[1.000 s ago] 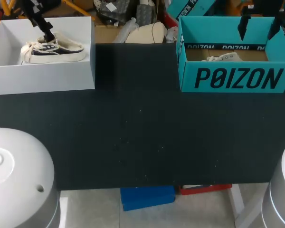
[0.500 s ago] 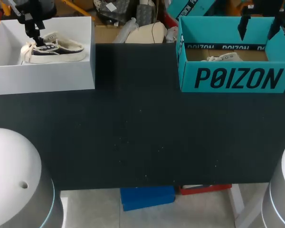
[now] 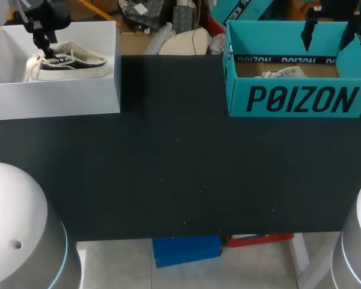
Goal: Take the shoe out of the shoebox, open the shoe tongue, remove and reinsert the insole, then place the shoe into the shoebox
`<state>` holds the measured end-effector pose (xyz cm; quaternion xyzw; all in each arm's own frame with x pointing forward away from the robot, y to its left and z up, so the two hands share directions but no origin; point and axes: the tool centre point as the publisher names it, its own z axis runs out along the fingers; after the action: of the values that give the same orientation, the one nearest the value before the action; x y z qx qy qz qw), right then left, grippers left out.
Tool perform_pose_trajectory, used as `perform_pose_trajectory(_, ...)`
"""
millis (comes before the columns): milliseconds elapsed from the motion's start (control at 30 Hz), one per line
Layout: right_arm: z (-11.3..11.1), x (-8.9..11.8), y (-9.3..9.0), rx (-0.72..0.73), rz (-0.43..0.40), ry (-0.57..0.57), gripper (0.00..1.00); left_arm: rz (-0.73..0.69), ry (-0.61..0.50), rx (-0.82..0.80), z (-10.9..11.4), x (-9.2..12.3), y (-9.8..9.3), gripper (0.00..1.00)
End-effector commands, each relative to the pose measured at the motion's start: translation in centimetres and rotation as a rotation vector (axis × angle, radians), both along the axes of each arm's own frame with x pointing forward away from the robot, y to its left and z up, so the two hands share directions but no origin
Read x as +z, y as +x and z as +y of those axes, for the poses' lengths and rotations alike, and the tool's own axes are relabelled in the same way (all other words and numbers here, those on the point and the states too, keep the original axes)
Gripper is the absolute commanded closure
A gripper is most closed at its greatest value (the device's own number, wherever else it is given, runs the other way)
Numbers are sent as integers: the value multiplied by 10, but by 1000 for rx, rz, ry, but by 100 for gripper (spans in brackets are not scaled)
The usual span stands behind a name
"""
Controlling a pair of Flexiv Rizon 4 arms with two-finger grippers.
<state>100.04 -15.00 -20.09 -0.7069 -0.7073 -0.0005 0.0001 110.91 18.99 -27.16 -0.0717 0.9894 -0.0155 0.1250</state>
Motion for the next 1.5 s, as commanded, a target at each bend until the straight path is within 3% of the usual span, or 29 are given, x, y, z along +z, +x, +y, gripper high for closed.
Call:
perform_pose_trajectory(33,0,0,0,0,0,0,0,55,-1,-3,-4,-21,35,51)
perform_pose_trajectory(400,0,0,0,0,0,0,0,69,23,1,-1,-61,66,54)
perform_pose_trajectory(933,0,0,0,0,0,0,0,117,63,-26,-3,-122,82,55)
perform_pose_trajectory(1300,0,0,0,0,0,0,0,135,66,-25,-4,-136,83,60)
perform_pose_trajectory(1500,0,0,0,0,0,0,0,138,71,-29,-1,-141,82,69)
